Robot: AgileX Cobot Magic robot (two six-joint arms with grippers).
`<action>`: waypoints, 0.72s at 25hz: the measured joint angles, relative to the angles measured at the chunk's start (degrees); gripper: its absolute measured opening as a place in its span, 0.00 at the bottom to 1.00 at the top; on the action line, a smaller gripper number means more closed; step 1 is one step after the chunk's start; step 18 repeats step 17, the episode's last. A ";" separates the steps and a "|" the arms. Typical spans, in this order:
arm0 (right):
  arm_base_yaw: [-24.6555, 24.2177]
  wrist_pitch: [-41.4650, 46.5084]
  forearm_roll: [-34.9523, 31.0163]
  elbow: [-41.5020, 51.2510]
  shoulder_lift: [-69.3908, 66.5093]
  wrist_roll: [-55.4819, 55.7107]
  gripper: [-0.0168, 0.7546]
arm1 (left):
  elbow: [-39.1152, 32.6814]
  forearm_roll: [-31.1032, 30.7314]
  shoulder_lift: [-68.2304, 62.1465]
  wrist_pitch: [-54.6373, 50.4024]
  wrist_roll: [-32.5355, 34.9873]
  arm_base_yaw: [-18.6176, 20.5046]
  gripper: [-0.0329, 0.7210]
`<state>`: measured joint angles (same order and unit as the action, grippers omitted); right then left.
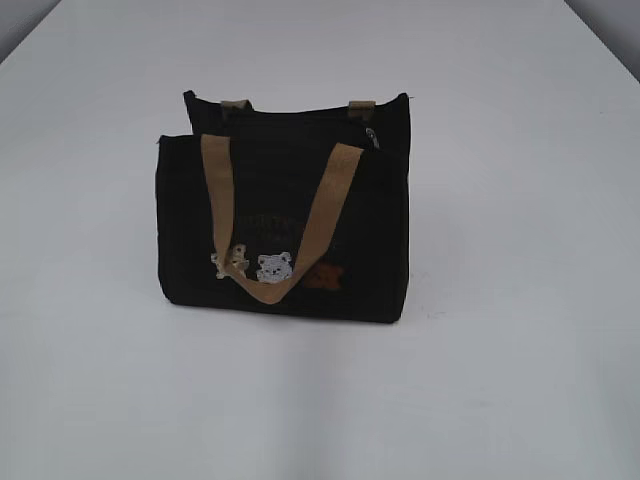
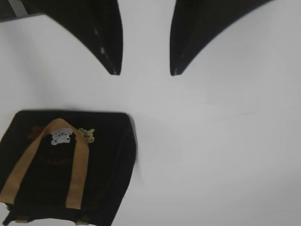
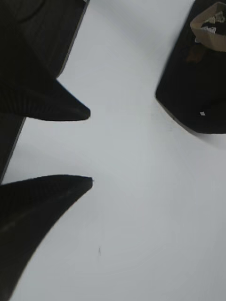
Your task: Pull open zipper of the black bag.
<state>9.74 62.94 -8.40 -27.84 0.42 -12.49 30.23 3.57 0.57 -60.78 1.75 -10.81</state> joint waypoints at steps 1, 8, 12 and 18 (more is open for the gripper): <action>-1.63 0.00 -0.16 0.00 0.00 0.00 0.42 | 0.00 0.00 0.00 0.00 0.00 2.23 0.39; -7.04 0.00 -0.28 0.00 0.00 0.00 0.42 | 0.00 0.00 0.00 0.00 0.00 8.15 0.37; -7.04 0.00 -0.45 0.00 0.00 0.00 0.42 | 0.00 0.05 0.00 0.00 0.00 8.15 0.37; -7.04 0.00 -0.45 0.00 0.00 0.00 0.42 | 0.00 0.05 0.00 0.00 0.00 8.15 0.37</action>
